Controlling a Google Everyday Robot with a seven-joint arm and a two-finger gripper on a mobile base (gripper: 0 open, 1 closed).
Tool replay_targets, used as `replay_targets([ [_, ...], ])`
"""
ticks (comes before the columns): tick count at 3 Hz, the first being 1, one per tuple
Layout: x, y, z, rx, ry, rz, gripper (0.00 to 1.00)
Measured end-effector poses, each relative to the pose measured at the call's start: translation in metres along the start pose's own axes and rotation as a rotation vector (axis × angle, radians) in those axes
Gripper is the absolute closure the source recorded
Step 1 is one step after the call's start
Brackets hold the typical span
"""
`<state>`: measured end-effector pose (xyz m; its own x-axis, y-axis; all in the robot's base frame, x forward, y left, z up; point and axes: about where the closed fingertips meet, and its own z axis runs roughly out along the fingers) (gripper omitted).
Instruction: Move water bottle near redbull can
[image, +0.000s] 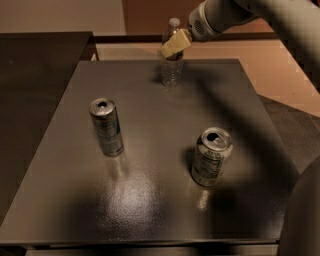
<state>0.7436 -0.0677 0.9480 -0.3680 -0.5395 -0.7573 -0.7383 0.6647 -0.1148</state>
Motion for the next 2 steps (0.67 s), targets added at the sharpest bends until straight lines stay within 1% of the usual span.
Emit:
replay_targets([
  [1,-0.0005,0.0006,0.0023,-0.042,-0.012,0.032,0.41],
  [2,-0.0002,0.0064,-0.0050,-0.081,-0.025,0.046,0.65],
])
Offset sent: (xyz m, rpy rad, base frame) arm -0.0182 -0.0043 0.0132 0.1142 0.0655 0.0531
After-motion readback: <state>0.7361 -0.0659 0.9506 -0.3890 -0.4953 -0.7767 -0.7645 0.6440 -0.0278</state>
